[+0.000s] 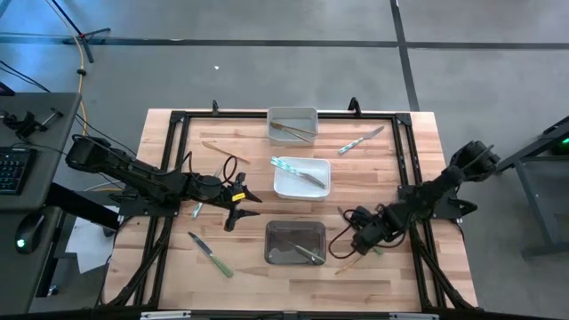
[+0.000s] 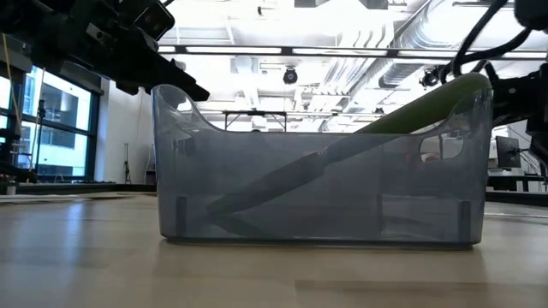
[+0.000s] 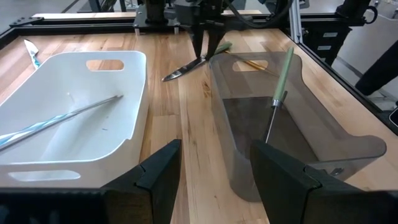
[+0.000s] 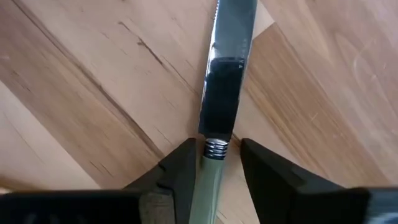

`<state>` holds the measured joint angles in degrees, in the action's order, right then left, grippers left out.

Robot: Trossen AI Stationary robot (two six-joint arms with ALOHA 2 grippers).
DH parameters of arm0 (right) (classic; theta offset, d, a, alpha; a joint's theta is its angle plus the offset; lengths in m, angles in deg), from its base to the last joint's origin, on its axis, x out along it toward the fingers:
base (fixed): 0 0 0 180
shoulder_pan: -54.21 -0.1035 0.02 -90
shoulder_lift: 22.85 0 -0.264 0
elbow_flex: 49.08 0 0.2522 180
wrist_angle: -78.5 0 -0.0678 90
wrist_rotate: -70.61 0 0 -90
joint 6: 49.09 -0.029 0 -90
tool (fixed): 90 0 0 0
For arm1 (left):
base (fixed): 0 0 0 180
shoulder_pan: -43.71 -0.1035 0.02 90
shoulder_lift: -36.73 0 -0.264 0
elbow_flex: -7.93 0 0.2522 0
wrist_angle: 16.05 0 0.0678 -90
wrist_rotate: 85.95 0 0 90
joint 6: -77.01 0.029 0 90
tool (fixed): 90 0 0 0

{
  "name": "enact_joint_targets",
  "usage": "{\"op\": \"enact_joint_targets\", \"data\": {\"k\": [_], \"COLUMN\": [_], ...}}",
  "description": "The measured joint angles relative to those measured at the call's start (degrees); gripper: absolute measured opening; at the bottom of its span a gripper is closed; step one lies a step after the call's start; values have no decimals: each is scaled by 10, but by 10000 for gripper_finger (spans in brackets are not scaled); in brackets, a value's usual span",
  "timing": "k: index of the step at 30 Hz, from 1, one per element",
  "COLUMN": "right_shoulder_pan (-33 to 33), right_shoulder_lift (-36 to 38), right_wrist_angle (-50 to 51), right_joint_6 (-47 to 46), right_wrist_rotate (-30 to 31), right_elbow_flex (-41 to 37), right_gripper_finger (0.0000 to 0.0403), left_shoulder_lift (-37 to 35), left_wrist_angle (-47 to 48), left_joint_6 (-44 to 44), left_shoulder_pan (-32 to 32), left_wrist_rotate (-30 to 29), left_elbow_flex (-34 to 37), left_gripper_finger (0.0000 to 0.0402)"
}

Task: Sort silverware by color (type)
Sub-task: Put the light green table knife into the black bin

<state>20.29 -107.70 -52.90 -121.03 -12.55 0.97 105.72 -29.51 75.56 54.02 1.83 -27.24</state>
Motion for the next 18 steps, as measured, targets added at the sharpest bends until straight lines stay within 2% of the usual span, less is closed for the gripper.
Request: {"op": "enact_joint_targets", "data": {"k": [4, 9, 18], "right_shoulder_pan": [-4, -4, -1], "right_shoulder_lift": [-3, -1, 35], "right_wrist_angle": [2, 2, 59], "right_joint_6": [2, 8, 36], "right_wrist_rotate": [1, -2, -20], "right_elbow_flex": [0, 0, 79], "right_gripper_finger": [95, 18, 6], "left_shoulder_lift": [0, 0, 0], "left_wrist_angle": [0, 0, 0], "left_joint_6": [-4, -5, -5], "left_shoulder_pan": [0, 0, 0], "left_wrist_rotate": [0, 0, 0], "left_elbow_flex": [0, 0, 0], "left_gripper_finger": [181, 181, 181]}}
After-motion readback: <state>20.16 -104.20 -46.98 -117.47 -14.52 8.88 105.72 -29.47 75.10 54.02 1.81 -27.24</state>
